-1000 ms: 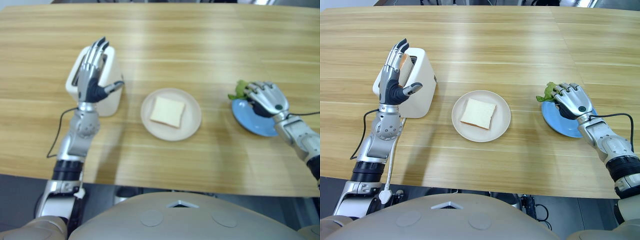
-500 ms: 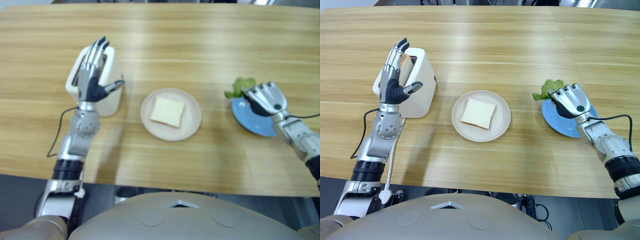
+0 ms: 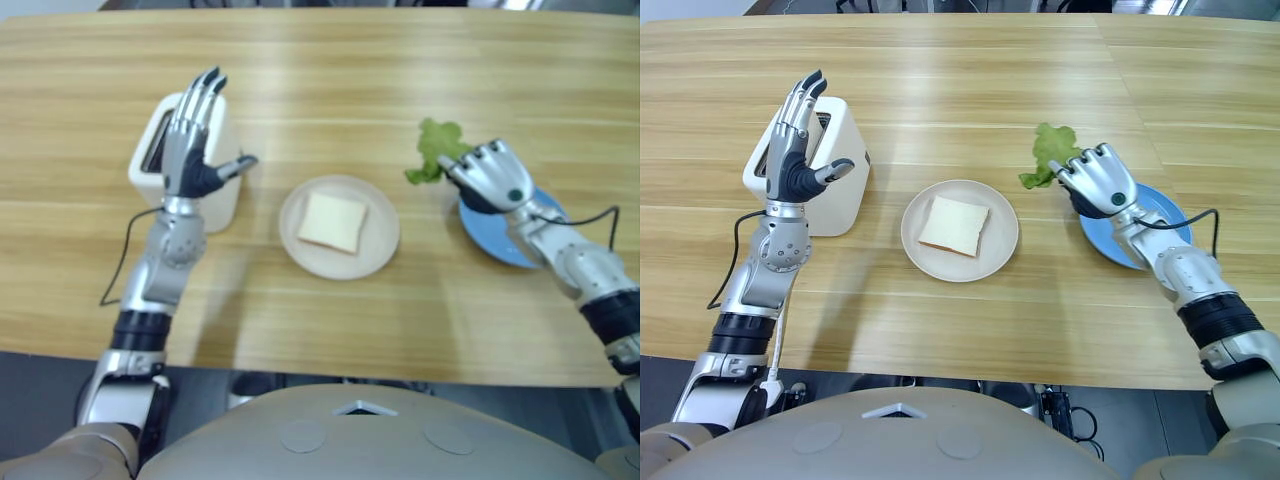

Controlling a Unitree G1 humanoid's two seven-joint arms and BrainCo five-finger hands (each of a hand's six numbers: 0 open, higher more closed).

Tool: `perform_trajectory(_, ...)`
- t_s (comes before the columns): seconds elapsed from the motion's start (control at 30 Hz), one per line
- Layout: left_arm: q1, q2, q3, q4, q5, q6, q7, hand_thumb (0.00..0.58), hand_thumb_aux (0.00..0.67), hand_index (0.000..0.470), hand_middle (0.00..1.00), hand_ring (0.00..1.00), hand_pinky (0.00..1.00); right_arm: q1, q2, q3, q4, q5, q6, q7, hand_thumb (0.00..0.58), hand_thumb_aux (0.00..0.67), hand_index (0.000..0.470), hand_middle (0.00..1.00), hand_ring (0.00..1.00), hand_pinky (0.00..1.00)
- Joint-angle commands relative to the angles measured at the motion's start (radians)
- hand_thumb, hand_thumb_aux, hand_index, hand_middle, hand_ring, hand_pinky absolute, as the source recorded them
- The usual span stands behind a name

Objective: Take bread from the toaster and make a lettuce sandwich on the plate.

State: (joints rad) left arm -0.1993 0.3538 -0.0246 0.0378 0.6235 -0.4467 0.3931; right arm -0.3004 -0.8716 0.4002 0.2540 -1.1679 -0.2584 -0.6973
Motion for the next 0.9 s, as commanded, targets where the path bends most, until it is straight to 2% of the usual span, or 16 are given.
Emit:
perform_trajectory(0.03,-0.016,-0.006,-0.013,0.031,0.012,-0.001,0.012,0.0,0.0,0.0,0.0,0.0,0.0,-0.049,0.061,0.057,-0.02,-0.025,-0.043,0.041,0.58,0.67,0.46,1.0,1.0,1.0)
perform_trajectory(0.27,-0.043,-0.004,-0.013,0.053,0.007,-0.002,0.024,0.0,0.0,0.0,0.0,0.0,0.0,-0.135,0.179,0.131,0.08,-0.018,-0.118,0.076,0.58,0.67,0.46,1.0,1.0,1.0)
perform_trajectory(0.5,-0.051,0.0,-0.016,0.063,0.007,-0.005,0.029,0.0,0.0,0.0,0.0,0.0,0.0,-0.176,0.224,0.17,0.144,-0.022,-0.137,0.079,0.58,0.67,0.46,0.97,0.97,0.97)
perform_trajectory(0.9,-0.054,0.001,-0.02,0.062,0.007,-0.006,0.027,0.0,0.0,0.0,0.0,0.0,0.0,-0.186,0.297,0.231,0.182,-0.025,-0.166,0.076,0.58,0.67,0.46,0.93,0.93,0.93)
